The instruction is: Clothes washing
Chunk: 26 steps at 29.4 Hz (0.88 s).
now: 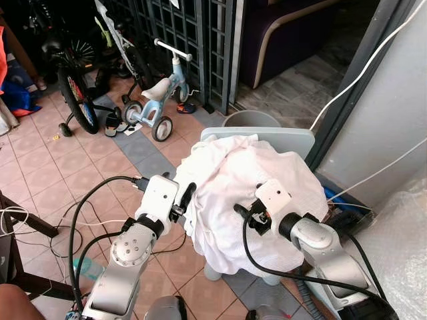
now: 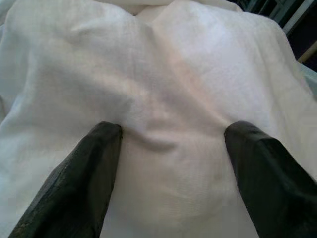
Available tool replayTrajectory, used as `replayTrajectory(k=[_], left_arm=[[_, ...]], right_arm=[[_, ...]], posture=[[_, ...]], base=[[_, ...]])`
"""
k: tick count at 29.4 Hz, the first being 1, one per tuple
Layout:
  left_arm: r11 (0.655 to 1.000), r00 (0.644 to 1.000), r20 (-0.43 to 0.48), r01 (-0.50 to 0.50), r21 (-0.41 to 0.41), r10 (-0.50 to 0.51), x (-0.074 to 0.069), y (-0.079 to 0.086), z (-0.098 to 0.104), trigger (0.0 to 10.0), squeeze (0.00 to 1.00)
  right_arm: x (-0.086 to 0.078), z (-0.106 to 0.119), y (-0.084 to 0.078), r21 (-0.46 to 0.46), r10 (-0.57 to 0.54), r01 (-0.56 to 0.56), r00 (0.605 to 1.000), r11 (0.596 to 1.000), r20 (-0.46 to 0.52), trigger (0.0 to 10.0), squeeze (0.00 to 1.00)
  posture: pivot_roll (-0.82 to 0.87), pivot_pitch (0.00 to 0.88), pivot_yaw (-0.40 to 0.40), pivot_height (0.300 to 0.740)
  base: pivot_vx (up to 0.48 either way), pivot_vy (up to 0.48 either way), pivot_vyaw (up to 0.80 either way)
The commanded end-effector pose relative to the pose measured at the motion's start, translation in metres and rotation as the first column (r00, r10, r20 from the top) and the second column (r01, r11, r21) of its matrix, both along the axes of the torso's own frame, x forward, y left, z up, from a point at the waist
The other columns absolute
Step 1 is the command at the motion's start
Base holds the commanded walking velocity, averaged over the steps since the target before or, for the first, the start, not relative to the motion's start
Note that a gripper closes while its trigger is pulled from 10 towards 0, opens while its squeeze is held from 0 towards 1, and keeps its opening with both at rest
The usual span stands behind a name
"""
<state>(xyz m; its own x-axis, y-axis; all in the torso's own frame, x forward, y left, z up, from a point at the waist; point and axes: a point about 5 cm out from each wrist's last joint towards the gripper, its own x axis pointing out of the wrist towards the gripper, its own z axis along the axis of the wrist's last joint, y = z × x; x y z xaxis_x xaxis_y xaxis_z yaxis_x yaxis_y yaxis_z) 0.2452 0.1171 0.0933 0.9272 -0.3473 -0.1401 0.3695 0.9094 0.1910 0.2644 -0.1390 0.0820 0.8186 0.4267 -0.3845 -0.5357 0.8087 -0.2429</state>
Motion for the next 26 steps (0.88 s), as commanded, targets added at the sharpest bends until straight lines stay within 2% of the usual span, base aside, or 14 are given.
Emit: replayTrajectory(k=[1,5,18,26], left_arm=[[1.000,1.000,0.004,-0.008,0.001,0.008,-0.0015,0.0013,0.0015,10.0,0.00],[1.000,1.000,0.003,-0.009,0.002,0.009,-0.0012,0.0005,0.0010,10.0,0.00],[1.000,1.000,0.000,-0.009,0.005,0.009,-0.0012,0.0011,0.0005,10.0,0.00],[1.000,1.000,0.001,-0.009,0.007,0.009,-0.0007,0.0007,0.0000,10.0,0.00]], right_arm=[[0.0034,-0.0009,-0.0072,-0.011,-0.040,0.039,0.999,0.999,-0.009,0.0,0.00],[0.0072,-0.0004,-0.0116,-0.019,-0.072,0.072,0.997,0.997,0.000,0.0,0.00],[0.0020,-0.0072,-0.0028,0.000,-0.045,0.045,0.998,0.999,-0.039,0.0,0.00],[0.0099,-0.0022,-0.0096,0.016,-0.110,0.110,0.994,0.994,-0.006,0.0,0.00]], posture=[[0.02,0.072,0.036,0.740],[0.02,0.075,0.037,0.740],[0.03,0.083,0.039,0.740],[0.02,0.080,0.038,0.740]], base=[[0.000,0.000,0.00],[0.000,0.000,0.00],[0.000,0.000,0.00],[0.000,0.000,0.00]])
